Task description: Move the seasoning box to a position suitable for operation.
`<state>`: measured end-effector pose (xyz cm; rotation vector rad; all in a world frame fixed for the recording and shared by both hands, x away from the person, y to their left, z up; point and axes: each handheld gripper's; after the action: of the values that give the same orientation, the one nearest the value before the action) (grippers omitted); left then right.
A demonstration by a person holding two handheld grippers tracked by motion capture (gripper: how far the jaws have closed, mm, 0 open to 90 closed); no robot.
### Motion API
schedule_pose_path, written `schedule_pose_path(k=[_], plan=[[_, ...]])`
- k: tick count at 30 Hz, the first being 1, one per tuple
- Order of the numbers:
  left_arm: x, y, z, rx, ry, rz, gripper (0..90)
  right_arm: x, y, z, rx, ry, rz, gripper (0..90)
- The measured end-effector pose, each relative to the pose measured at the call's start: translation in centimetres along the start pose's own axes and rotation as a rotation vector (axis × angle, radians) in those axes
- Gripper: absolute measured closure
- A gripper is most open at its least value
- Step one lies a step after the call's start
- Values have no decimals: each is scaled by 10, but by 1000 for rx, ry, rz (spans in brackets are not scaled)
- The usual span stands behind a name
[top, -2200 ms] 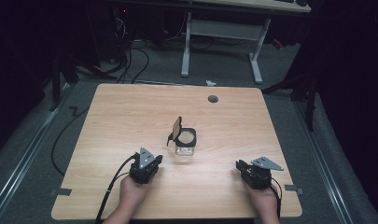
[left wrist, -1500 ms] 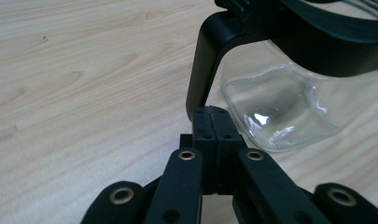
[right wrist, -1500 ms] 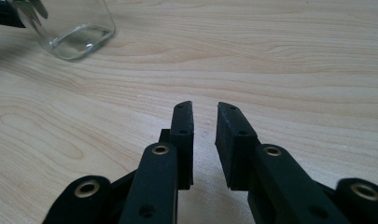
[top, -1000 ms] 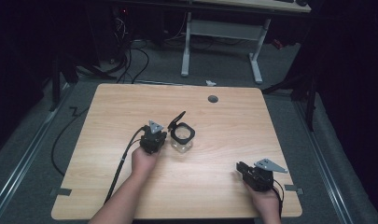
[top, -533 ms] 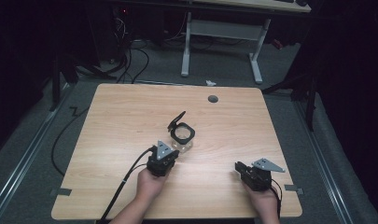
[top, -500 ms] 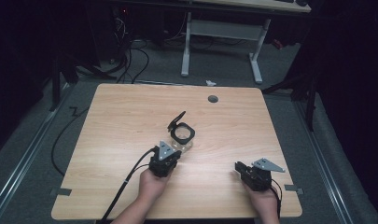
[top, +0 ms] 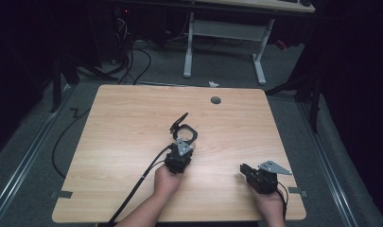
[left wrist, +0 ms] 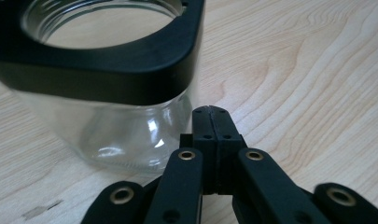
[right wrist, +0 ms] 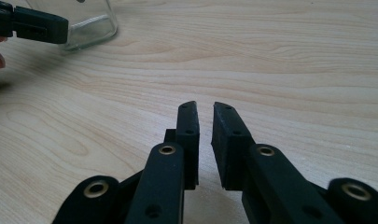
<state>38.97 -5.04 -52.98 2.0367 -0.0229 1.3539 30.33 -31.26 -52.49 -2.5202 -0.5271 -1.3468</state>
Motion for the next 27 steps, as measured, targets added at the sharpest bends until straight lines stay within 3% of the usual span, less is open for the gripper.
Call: schedule_pose_path(k=[7, 14, 20, 24, 27], plan=[[10, -16, -11, 41, 35, -15, 900, 0, -2, 0, 2, -4, -1, 811], [29, -53, -22, 119, 79, -38, 900, 0, -6, 3, 6, -11, -9, 812], [35, -60, -32, 112, 93, -45, 900, 4, -13, 5, 12, -6, -37, 812], [32, -51, -39, 63, 83, -45, 900, 4, -19, 8, 18, -9, -54, 815], [24, -48, -36, 47, 60, -41, 900, 9, -25, 8, 31, 17, -57, 836]])
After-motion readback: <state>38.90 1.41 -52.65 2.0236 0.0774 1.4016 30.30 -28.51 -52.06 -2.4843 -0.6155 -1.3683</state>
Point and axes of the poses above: each handheld gripper's, and its own axes: z roughly forward along the jaws, x roughly out of its top, y roughly to its right, and after that the axes turned 6 degrees about -z, right-handed
